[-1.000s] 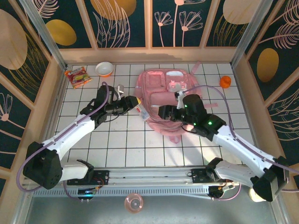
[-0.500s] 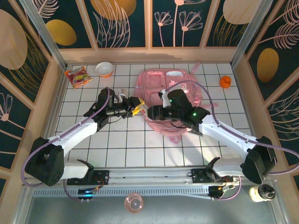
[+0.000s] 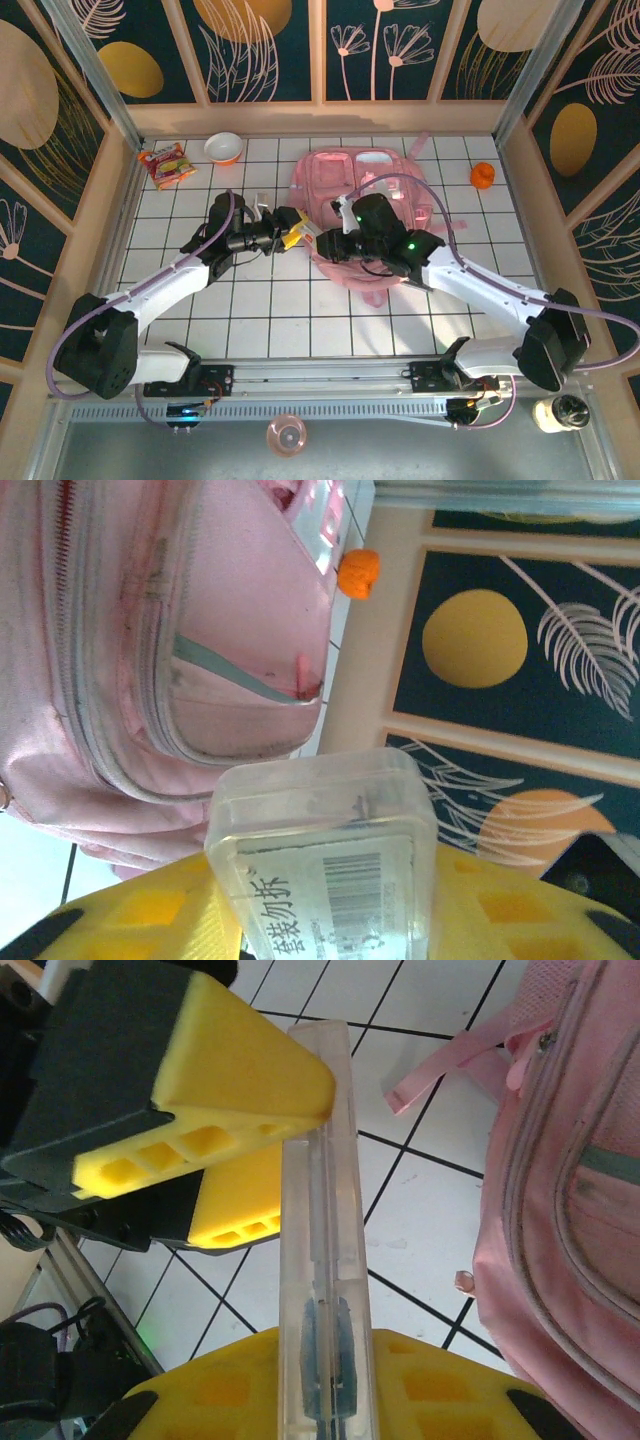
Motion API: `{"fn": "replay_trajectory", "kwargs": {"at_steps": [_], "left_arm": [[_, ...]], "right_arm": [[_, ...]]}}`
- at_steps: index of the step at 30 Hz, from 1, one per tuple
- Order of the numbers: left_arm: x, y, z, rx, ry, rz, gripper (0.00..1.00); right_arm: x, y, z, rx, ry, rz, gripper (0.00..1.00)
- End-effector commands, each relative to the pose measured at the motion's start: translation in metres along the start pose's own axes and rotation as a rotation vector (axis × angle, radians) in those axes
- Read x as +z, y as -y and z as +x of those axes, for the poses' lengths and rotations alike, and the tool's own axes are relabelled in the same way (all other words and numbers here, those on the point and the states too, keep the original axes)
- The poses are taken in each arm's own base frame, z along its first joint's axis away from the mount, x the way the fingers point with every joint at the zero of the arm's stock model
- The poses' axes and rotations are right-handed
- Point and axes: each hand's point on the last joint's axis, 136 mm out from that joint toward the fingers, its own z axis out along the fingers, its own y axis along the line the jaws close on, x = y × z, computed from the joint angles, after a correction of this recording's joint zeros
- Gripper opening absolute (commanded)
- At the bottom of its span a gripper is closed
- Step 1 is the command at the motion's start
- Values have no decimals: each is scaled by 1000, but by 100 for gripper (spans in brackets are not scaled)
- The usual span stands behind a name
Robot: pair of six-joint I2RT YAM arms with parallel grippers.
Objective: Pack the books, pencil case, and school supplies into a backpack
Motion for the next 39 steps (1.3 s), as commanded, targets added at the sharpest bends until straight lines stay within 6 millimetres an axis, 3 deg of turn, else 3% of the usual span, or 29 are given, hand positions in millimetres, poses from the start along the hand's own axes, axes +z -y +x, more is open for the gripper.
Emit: {"fn": "replay_trajectory", "kwargs": {"at_steps": [1,5,9,11,14,18,22,27,29,34,36,37,39], "left_arm": [[-8,15,-14,77,80,-23,59],[-14,30,-32,291,164,-116,77],[-9,46,-43,658,251,-295,82],[4,54,-36,880,255,-359,81],[38,57,-4,1264,137,-365,80],[79,33,31,1673,-71,-363,82],[110,8,43,1939,-233,-373,85],[143,-20,46,2043,-355,-363,88],[155,-29,38,2044,-353,-401,88],[175,-37,17,2013,-282,-511,77],[178,-32,13,1994,-247,-517,56],[178,-27,14,1981,-229,-507,38],[174,-9,16,1949,-171,-470,14]], "right_arm": [[-25,13,-21,62,119,48,12],[-50,43,-30,225,200,13,11],[-85,88,-34,383,292,-6,11],[-103,112,-35,446,331,5,10],[-127,148,-30,546,374,21,10],[-152,189,-18,685,432,30,9],[-168,206,-14,727,475,46,9],[-167,207,-9,738,462,56,9],[-167,207,-6,741,456,64,9],[-167,205,-2,742,447,72,9],[-167,205,0,741,445,79,8],[-167,204,1,739,441,83,8],[-167,206,6,730,435,115,8]]}}
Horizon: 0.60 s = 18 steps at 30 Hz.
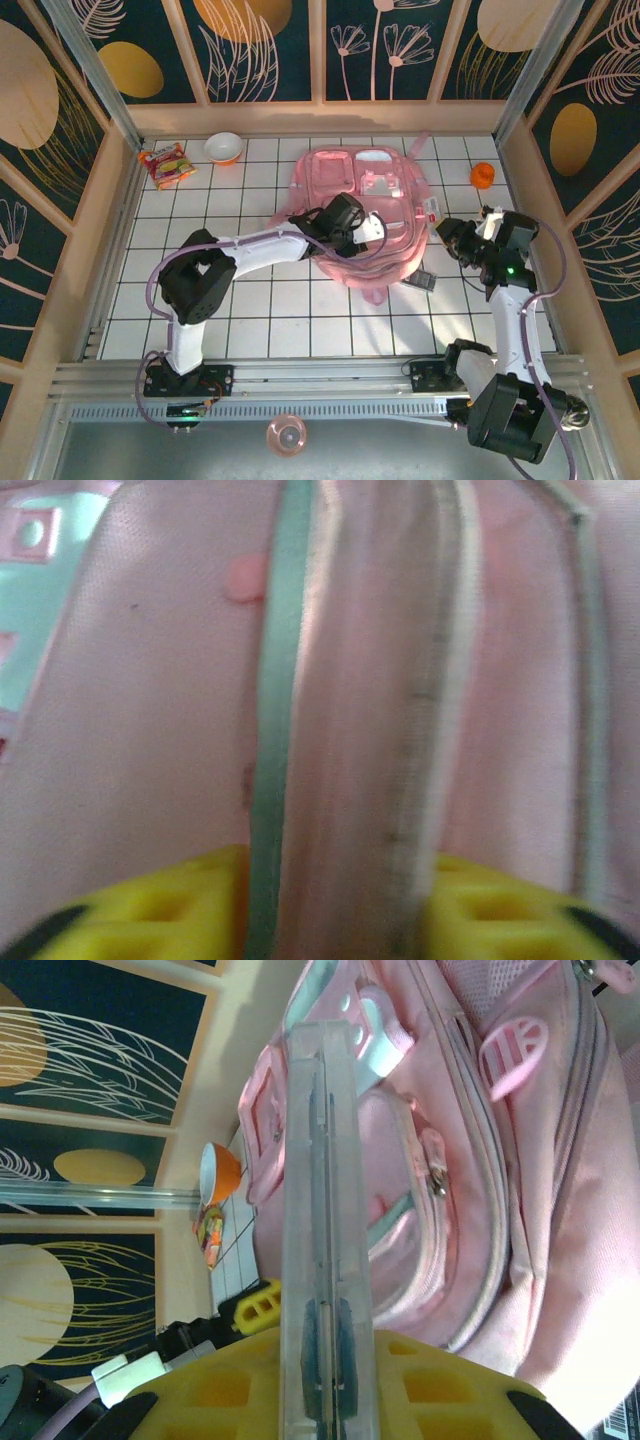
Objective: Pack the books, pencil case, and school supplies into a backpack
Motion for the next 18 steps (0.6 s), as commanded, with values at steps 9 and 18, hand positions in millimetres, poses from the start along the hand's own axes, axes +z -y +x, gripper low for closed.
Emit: {"fn": "replay_trajectory", "kwargs": {"at_steps": [9,18], "left_arm": [[-93,-82,-89,-282,346,-281,0],[-115,-111,-123,-437,466,-262,0]], "right_arm": [[-26,25,12,-29,96,179,7],[17,-20,73,-43,-123,-66,8]]}}
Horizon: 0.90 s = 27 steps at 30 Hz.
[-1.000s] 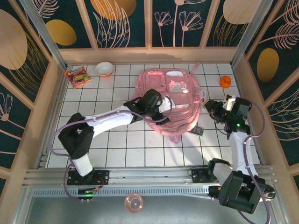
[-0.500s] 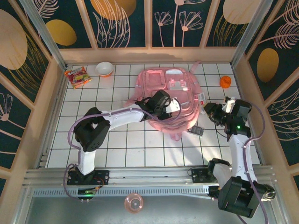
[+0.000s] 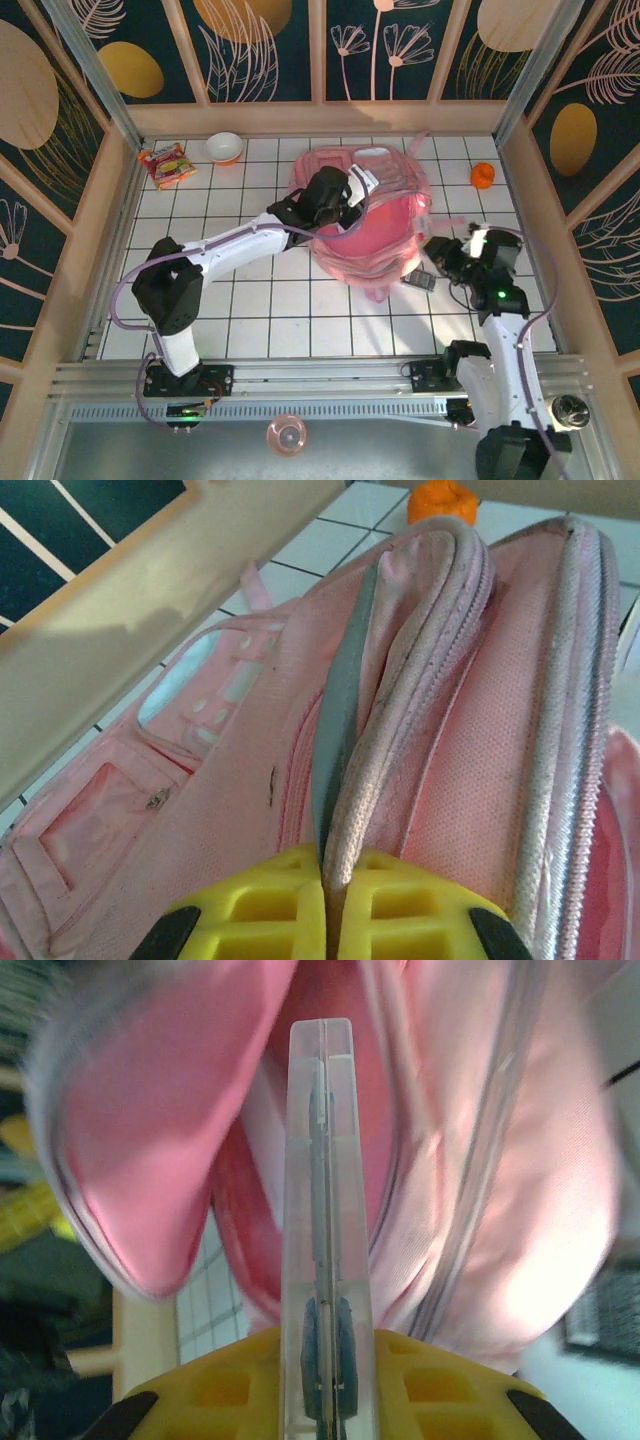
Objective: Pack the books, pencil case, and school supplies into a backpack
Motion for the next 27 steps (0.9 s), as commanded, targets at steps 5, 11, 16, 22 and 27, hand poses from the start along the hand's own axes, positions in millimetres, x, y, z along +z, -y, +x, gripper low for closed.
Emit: {"fn": "replay_trajectory", "kwargs": {"at_steps": [5,11,16,22,27], "left_arm": [[-22,-14,-82,-112,210,10,0],[-29,-14,-90,-125,227,32,0],[-34,-10,-94,-141,244,59,0],[-41,-10,-103,-163,276,73,0],[-45,-11,-107,-178,292,77,0]], "right_arm": [[53,-66,28,-52,-115,-223,8],[97,-64,-4,12,-15,-220,7],[140,-69,-24,24,-33,-249,7],[186,-56,-40,79,-47,-243,11],[208,-26,-51,143,-34,-167,22]]}}
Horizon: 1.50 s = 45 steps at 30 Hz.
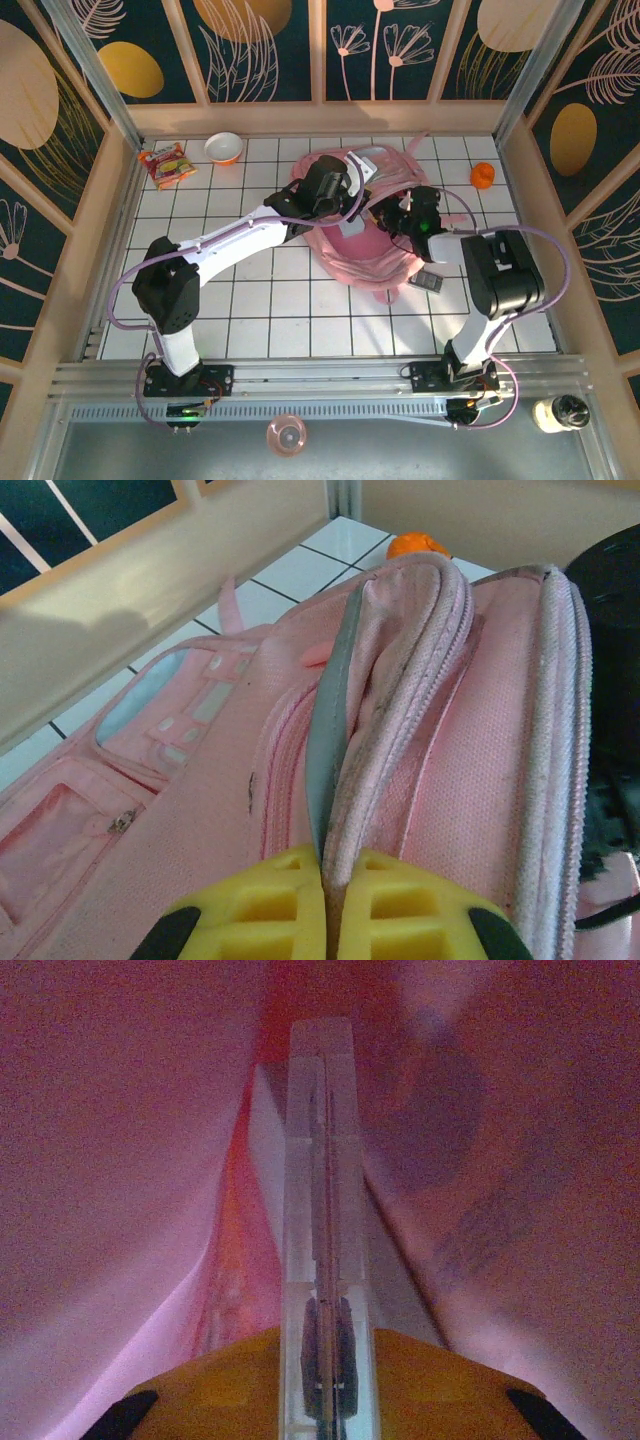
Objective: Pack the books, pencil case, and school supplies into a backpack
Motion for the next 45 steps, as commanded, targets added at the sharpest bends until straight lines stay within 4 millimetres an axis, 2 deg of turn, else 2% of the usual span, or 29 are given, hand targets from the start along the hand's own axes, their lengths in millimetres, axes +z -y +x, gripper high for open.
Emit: {"fn": "replay_trajectory", "kwargs": {"at_steps": [1,3,8,14,19,22,24,25,28,32,35,38,41,45], "left_arm": [[-39,1,-88,-30,271,22,0],[-39,-2,-87,-29,264,8,0],[-37,-8,-79,-43,250,-6,0],[-37,-12,-67,-53,231,-31,0],[-33,-17,-50,-47,194,-49,0],[-28,-15,-31,-25,144,-48,0],[-22,-15,-9,-11,91,-48,0],[-28,-14,-4,1,83,-49,0],[-29,-11,40,40,-17,-41,0],[-34,9,114,160,-180,12,0],[-35,28,170,237,-315,58,0],[-34,33,208,230,-426,59,0],[-40,35,224,178,-454,56,0],[-53,41,206,71,-374,73,0]], "right_arm": [[2,-4,-22,10,62,-23,27],[-5,3,-25,8,79,6,46],[-38,12,-23,-35,123,101,66],[-92,19,-7,-74,142,220,70],[-137,8,8,-103,170,264,69],[-164,-1,13,-115,208,283,69],[-179,-9,14,-131,237,286,69],[-187,-14,14,-137,252,288,69],[-204,-31,14,-175,284,279,69],[-210,-51,15,-247,276,241,69],[-201,-50,17,-264,233,229,69],[-190,-51,21,-266,185,204,68],[-184,-55,21,-295,177,194,68],[-182,-63,19,-378,188,187,68]]}}
